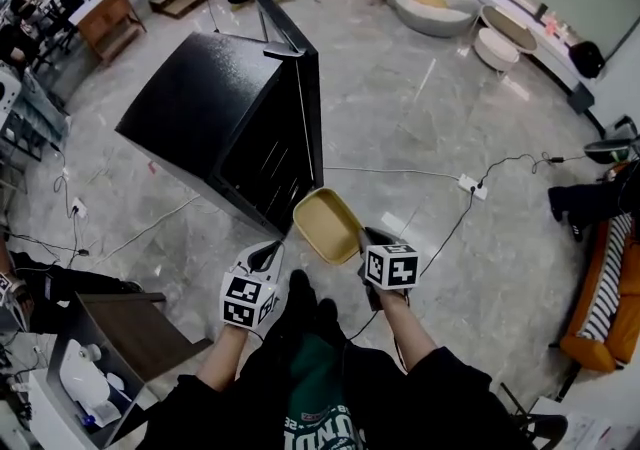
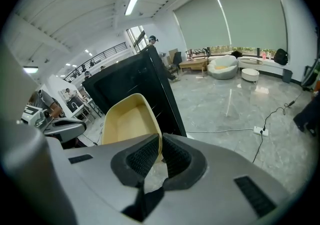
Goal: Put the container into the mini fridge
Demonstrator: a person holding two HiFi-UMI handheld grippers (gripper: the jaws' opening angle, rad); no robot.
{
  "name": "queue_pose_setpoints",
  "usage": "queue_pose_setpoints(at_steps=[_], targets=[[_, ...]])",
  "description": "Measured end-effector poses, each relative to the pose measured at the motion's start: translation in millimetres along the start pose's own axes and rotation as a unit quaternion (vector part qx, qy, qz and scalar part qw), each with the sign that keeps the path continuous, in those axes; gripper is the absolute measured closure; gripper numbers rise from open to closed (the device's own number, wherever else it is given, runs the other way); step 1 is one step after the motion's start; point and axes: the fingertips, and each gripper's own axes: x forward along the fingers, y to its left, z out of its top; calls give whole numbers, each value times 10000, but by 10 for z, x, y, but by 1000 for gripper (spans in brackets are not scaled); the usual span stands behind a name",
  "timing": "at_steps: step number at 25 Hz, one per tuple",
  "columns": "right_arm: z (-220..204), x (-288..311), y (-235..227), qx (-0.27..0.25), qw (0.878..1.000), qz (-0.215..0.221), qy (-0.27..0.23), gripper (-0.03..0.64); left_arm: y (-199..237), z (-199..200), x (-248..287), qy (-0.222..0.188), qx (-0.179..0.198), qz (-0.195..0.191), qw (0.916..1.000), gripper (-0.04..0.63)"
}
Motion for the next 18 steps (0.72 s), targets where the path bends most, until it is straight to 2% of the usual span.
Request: queue_pose_setpoints(at_steps=[10,15,18], targets=[[542,464,25,-316,9995,97,-17,571,227,177,366,-88,148,-61,9998,581],[553,756,69,-384,9988,257,173,571,283,127,515,-247,244,57,9994,581],[577,959,69,-387,9984,331,238,571,422,100,615,-380,164,236,9989,581]])
